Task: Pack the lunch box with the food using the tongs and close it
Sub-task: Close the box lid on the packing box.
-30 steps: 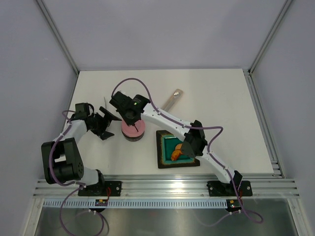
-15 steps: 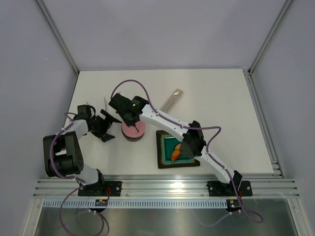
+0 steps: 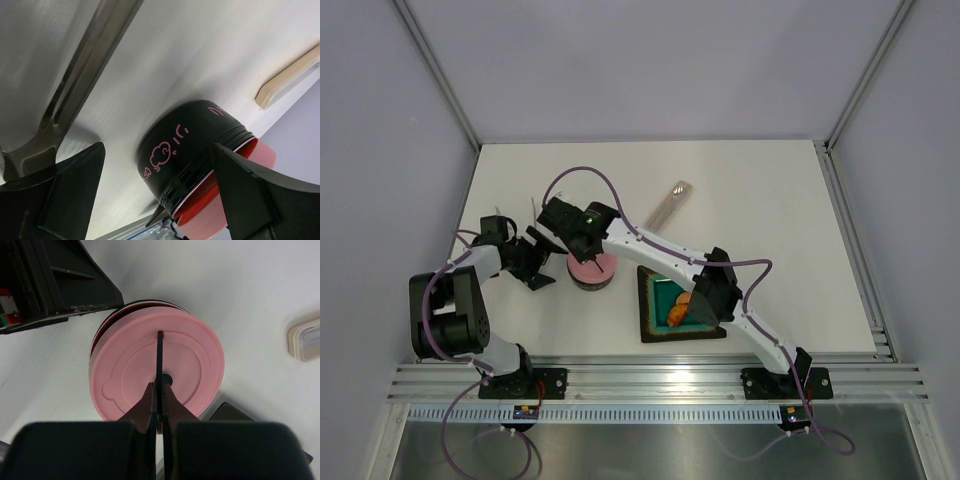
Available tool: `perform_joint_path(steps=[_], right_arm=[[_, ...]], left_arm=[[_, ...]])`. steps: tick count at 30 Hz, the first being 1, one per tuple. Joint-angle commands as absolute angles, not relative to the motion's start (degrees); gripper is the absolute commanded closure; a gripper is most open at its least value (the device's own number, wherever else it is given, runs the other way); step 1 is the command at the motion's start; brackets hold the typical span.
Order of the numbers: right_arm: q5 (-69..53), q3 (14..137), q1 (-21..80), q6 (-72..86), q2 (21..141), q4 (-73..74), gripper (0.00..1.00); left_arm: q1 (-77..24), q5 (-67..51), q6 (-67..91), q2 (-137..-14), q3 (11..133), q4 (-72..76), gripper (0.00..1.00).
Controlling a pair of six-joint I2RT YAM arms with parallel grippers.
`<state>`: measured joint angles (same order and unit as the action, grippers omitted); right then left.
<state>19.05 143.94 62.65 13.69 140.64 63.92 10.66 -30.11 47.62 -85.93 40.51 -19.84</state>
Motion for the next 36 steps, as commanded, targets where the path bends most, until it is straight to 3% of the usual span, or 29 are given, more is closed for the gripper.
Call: perform_joint_path(steps=[1, 15, 24, 36], right_arm=[[20.7, 143.2, 63.7, 13.8, 133.8, 64.1, 1.00], [22.1, 147.7, 63.7, 12.0, 136.8, 66.0, 1.00], [22.9, 147.8, 63.7, 10.8, 139.0, 67.0, 1.00], [20.7, 149.9, 63.9, 8.7, 141.2, 66.9, 1.00]], left_arm=[[9.7, -31.0, 46.5, -86.8, 40.3, -17.6, 0.11], [8.4, -31.8, 46.1, -84.8, 42.1, -20.4, 0.13], [10.5, -21.9, 42.9, -77.2, 54.0, -35.0, 0.10], [13.0, -12.5, 44.4, -66.7, 55.0, -39.3, 0.08]])
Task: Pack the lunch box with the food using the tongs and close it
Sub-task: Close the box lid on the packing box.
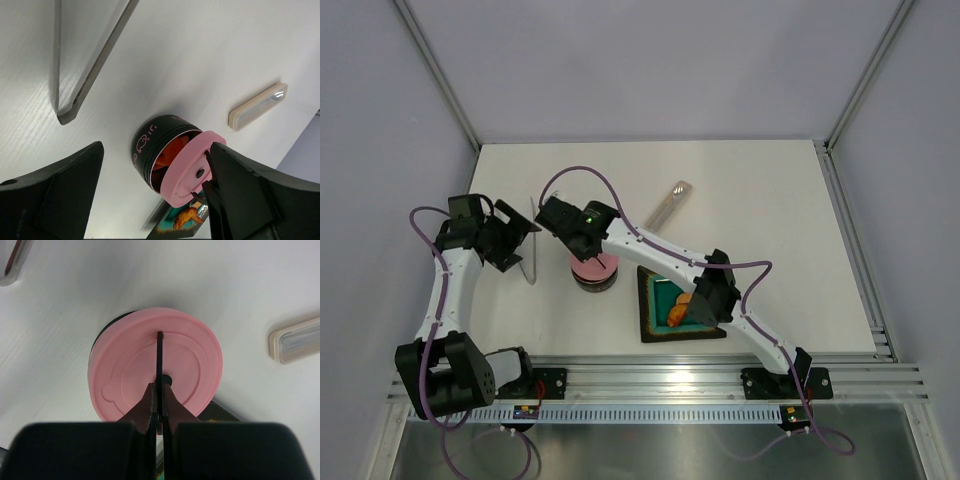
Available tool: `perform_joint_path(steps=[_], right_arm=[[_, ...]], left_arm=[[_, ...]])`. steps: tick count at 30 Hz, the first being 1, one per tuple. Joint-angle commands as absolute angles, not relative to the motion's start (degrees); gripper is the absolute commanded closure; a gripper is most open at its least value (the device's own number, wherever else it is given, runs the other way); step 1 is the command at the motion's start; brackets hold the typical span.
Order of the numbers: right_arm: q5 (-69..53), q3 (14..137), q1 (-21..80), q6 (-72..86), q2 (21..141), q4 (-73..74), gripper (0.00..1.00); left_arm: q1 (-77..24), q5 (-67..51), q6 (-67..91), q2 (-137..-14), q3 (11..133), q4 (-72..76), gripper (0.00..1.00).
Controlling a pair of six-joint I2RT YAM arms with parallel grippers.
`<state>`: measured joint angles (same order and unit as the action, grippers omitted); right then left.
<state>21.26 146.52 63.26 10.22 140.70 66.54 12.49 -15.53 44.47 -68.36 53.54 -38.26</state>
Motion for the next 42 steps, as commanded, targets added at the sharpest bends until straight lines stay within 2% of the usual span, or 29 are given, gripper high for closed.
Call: perform_joint_path(steps=[1, 42], right_arm=[[20.6, 150.4, 63.9, 8.7, 141.6, 67.1, 1.00], [16.7, 147.6, 64.9, 7.6, 145.5, 65.7, 1.00]], left_arm=[[13.1, -12.7, 44.3, -66.9, 55.0, -39.4, 0.07], [13.9, -14.7, 43.8, -67.1, 51.4, -37.5, 0.08]])
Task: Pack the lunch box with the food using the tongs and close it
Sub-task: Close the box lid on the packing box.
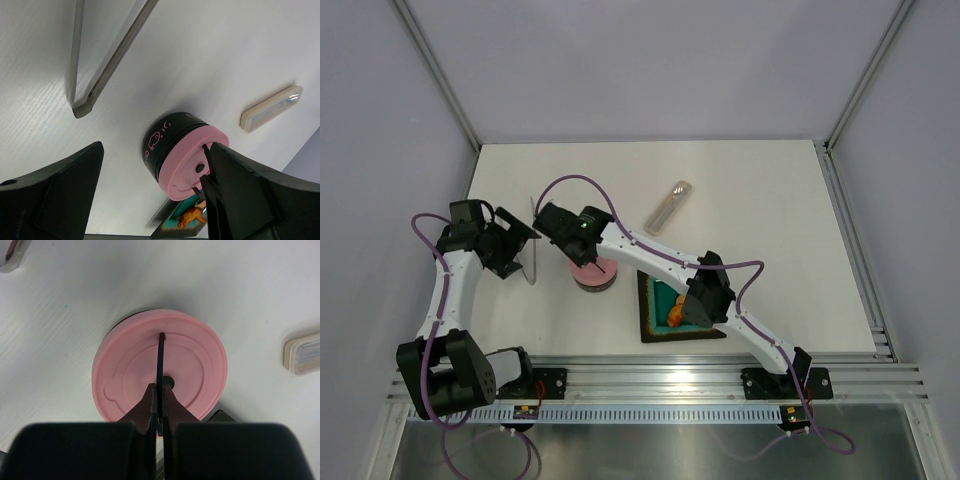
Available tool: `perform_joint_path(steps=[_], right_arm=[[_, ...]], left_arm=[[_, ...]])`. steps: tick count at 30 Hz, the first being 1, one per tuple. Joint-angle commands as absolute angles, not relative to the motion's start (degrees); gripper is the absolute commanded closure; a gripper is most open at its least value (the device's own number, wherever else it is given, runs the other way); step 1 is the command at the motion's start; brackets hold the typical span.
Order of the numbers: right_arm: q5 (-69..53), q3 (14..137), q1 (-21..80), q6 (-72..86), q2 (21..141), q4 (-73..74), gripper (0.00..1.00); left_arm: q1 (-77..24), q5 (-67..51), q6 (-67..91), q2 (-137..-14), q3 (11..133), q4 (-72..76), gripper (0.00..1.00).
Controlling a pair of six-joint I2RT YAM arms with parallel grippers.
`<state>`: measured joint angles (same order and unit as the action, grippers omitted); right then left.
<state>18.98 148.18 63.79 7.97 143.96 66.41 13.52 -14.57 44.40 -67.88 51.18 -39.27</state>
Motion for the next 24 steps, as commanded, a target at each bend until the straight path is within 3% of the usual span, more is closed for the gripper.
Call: perform_joint_path(steps=[1, 5, 11, 22, 24], right_arm=[[16.6, 147.5, 64.9, 7.7, 145.5, 65.6, 1.00], [16.6, 145.6, 64.9, 7.9, 144.3, 64.3, 0.92], [16.8, 144.1, 64.9, 8.2, 140.7, 62.1, 0.67], [18.4, 137.3, 64.9, 9.8, 131.1, 55.5, 0.50], [18.4, 135.0, 64.7, 10.2, 129.5, 54.1, 0.43]], left_arm=[[13.9, -14.6, 43.8, -67.0, 51.3, -37.5, 0.08], [13.9, -14.6, 43.7, -66.6, 51.2, -37.7, 0.08], [13.9, -14.3, 43.5, -65.7, 51.2, -38.1, 0.08], [13.9, -12.6, 42.3, -63.5, 52.9, -39.9, 0.08], [13.9, -12.7, 42.2, -63.3, 52.9, -39.9, 0.08]])
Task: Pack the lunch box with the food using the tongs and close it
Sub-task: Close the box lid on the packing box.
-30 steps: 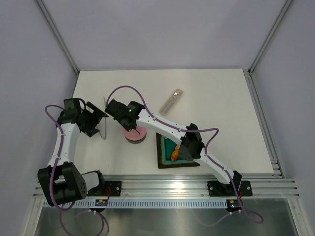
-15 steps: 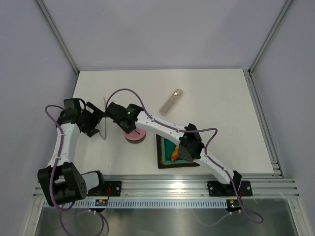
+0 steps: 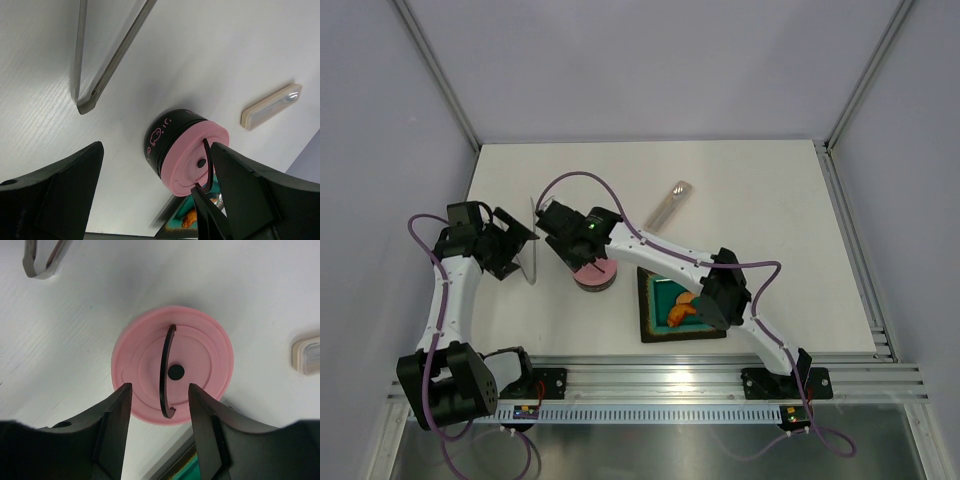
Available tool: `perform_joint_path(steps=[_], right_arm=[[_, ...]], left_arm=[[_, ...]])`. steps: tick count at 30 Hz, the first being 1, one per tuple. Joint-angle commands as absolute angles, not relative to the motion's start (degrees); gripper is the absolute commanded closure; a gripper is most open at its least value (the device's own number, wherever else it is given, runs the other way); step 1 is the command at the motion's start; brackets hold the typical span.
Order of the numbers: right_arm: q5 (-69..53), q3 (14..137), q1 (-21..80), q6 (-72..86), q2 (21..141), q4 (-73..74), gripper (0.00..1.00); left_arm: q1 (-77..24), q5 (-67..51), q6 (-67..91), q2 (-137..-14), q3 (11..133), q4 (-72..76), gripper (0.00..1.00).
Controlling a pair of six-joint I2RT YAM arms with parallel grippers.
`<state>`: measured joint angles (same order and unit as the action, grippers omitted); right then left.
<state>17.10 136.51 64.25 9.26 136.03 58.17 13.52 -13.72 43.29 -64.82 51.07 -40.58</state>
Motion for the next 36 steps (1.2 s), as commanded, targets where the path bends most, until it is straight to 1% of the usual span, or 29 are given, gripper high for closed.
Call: perform_joint_path(steps=[1, 3, 7, 14, 18, 31, 36], right_arm=[[17.4, 134.7, 64.4, 10.4, 129.1, 54.0, 0.41], [16.4, 134.6, 64.0, 11.0, 129.4, 54.1, 0.39], [15.2, 134.1, 63.1, 12.0, 130.3, 53.8, 0.38], [12.0, 131.6, 61.5, 13.4, 135.6, 52.7, 0.39], [10.3, 133.8, 61.7, 13.7, 139.4, 55.9, 0.39], [14.4, 134.6, 62.0, 12.5, 129.8, 54.4, 0.38], [14.1, 133.7, 61.3, 12.6, 128.4, 52.8, 0.38]], left_arm=[[13.9, -12.7, 42.2, -63.3, 52.7, -39.9, 0.08], [13.9, -13.0, 42.3, -63.2, 52.5, -39.6, 0.08], [13.9, -13.1, 42.1, -63.1, 52.4, -39.6, 0.08], [13.9, -12.7, 41.2, -63.6, 52.8, -39.9, 0.08], [13.9, -13.1, 41.5, -63.9, 51.9, -39.2, 0.08], [13.9, -13.4, 41.5, -64.9, 51.5, -38.4, 0.08], [13.9, -13.4, 41.4, -64.9, 51.2, -38.4, 0.08]])
